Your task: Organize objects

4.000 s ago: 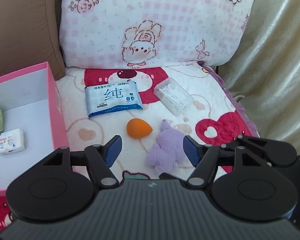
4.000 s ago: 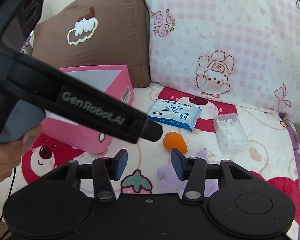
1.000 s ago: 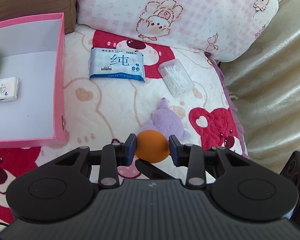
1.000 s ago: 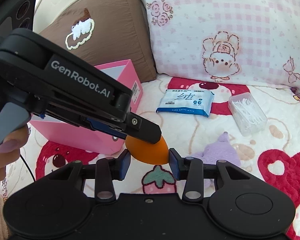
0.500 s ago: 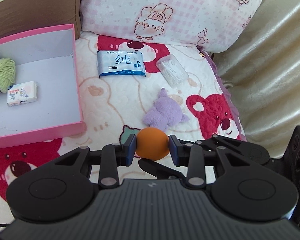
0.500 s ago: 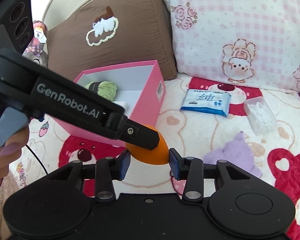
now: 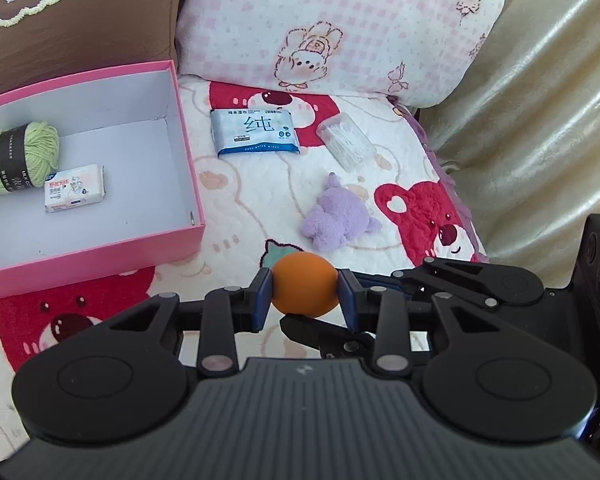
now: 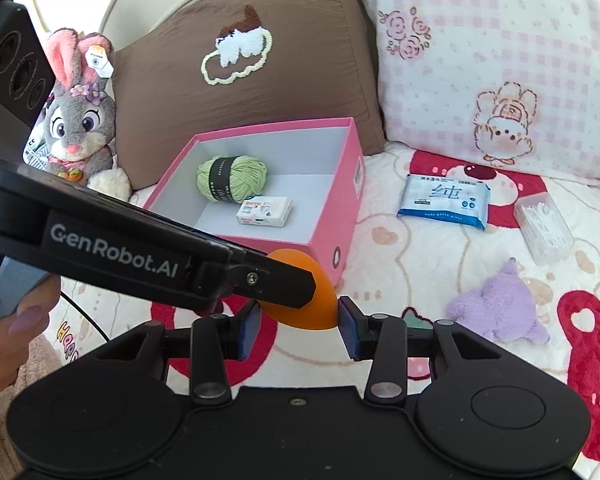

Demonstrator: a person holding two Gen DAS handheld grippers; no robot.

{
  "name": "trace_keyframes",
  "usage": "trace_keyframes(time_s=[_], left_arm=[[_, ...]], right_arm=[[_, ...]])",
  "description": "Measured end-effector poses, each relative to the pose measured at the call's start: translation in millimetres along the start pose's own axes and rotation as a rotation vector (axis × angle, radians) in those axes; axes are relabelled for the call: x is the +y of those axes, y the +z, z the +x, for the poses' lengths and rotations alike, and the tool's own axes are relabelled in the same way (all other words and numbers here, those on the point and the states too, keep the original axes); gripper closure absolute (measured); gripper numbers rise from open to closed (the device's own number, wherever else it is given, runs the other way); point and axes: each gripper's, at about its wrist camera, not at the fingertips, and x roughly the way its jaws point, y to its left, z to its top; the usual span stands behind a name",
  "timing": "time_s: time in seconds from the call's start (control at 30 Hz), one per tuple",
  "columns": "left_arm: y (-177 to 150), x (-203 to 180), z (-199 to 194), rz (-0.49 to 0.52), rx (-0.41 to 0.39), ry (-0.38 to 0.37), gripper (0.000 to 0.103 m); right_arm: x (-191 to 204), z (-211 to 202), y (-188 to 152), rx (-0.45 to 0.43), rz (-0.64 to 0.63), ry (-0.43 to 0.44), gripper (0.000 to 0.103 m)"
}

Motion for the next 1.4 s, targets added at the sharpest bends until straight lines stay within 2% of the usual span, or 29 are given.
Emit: trace_keyframes(time_s=[0.37,0.67,0.9,1.0,1.2,1.3,1.4], left_arm=[[-10.2,20.7,-35.9,-0.020,-0.068,-0.029,0.069],[-7.0,42.0,-58.0,-0.022,-0.143,0.009,0.069],[3.8,69.5,-70.9,-0.054,-0.211,0.019,0.069],[9.9,82.7,-69.1,-0.084,-0.218,0.036,0.069],[18.1,115.3,-66.7,-0.143,-0.234,0.048,0.069],[21.1,131.8,-67.1,-0.188,-0.240,0.011,0.069],[22.2,142.3,-76.1,-0.206,-0.266,-0.001,0.069]], right_arm=[[33.9,-7.9,13.4,-0.011,-0.078,0.010,0.056],[57.4,3.6,29.3,-0.050,-0.121,0.024,0.056],[75.5,19.7,56.1,-0.069,-0.184,0.028,0.056],[78.9,34.5,68.2,-0.044,-0.183,0.041,0.056],[99.4,64.0,86.7,-0.009,-0.266,0.022,0.056],[115.1,74.4,102.8,0.050,-0.295,-0.033,0.057],[130.7,79.4,123.0,0.121,-0.312,-0.043,0.057]])
